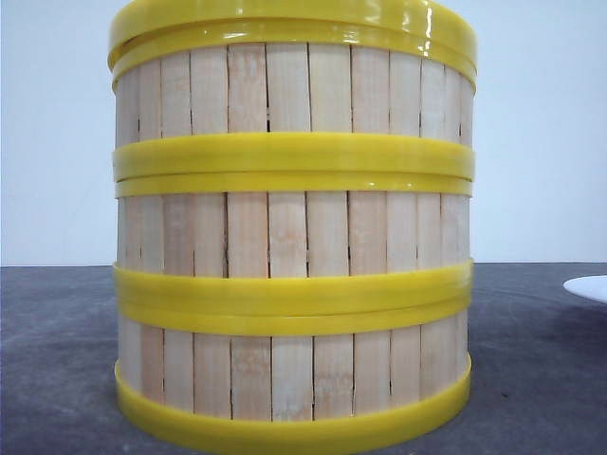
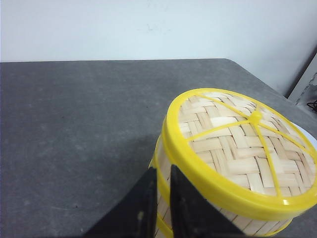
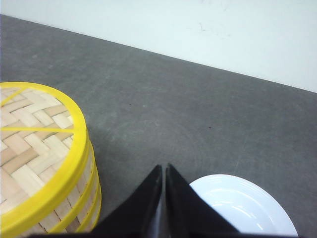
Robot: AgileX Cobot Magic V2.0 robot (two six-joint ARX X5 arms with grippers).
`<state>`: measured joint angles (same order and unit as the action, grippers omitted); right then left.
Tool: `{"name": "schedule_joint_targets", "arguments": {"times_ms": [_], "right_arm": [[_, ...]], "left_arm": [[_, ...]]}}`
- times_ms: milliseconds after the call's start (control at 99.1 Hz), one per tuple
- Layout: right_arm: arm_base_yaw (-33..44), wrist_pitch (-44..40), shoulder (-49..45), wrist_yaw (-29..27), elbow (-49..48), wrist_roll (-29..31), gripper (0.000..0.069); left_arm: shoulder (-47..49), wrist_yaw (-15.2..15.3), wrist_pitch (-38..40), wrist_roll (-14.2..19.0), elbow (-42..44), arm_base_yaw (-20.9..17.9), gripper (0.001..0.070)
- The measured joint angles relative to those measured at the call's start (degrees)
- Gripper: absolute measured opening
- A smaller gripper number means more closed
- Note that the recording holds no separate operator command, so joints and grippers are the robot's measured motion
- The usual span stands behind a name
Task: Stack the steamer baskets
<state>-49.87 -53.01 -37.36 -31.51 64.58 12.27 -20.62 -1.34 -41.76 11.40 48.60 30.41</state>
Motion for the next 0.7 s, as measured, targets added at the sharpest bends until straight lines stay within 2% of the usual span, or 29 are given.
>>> {"name": "schedule_joint_targets", "arguments": {"times_ms": [353,434,565,696], "right_arm": [[0.0,0.0,0.0,0.0,0.0,0.0,0.0007],[0.0,0.0,0.0,0.0,0.0,0.0,0.0007],[0.0,0.0,0.0,0.0,0.0,0.0,0.0007],[0.0,0.0,0.0,0.0,0.0,0.0,0.0007]], "left_arm": [[0.0,0.1,0.1,-0.4,0.0,0.0,0.0020],[0.0,1.9,0.7,-2.1,0.0,-0.5,0.0020],[0.0,7.3,1.2,-3.3,-0.3,-4.2,0.0020],[0.4,8.9,4.7,-4.9,-4.1,-11.2,0.0020]]}}
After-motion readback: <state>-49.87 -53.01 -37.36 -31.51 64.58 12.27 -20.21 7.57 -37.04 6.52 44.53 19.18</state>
